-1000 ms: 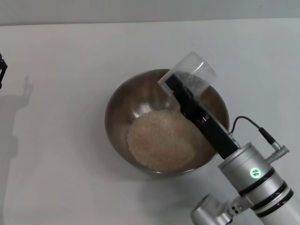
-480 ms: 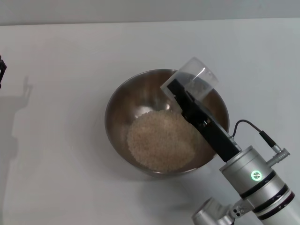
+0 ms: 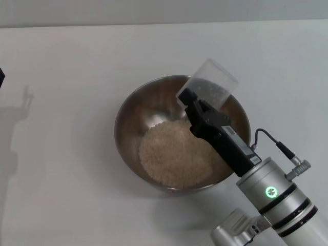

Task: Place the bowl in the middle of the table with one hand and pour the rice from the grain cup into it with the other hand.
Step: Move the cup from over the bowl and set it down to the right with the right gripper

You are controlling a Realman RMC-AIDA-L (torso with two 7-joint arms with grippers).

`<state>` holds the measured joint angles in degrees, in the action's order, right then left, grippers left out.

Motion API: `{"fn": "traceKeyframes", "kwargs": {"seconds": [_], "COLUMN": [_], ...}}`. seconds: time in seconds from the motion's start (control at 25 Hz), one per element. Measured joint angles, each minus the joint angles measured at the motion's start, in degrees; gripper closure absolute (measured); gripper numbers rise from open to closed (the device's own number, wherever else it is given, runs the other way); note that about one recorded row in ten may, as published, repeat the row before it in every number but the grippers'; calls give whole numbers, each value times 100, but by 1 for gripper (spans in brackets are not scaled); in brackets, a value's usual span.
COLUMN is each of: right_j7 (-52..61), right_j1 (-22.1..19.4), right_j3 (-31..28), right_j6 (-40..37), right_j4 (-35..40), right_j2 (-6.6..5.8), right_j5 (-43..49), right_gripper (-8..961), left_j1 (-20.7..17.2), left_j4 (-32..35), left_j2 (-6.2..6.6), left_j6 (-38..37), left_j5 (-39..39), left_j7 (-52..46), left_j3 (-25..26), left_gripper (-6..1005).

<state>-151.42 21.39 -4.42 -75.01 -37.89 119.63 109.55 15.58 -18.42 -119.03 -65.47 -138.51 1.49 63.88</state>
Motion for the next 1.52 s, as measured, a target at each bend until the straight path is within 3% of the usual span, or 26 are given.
{"fn": "traceKeyframes", "kwargs": {"seconds": [0.4, 1.2, 1.36, 1.52], "right_j7": [-606, -769, -482, 586], "right_j1": [49, 50, 22, -65], "right_j3": [-7, -4, -111, -353], "right_j6": [-26, -14, -77, -438], "right_j4": [-56, -135, -285, -618], "right_j2": [-20, -29, -25, 9], "right_j5": [411, 436, 434, 386], "right_gripper": [911, 907, 906, 905], "left_j1": [-19, -21, -21, -20], "left_j4": [-3, -4, -3, -4], "left_j2": [3, 3, 3, -5], "left_j6": [-5, 15, 19, 31], "left_j5": [0, 0, 1, -1], "left_j7": [0, 0, 0, 0], "left_j3": [1, 2, 2, 1], "left_gripper": [172, 172, 172, 172]}}
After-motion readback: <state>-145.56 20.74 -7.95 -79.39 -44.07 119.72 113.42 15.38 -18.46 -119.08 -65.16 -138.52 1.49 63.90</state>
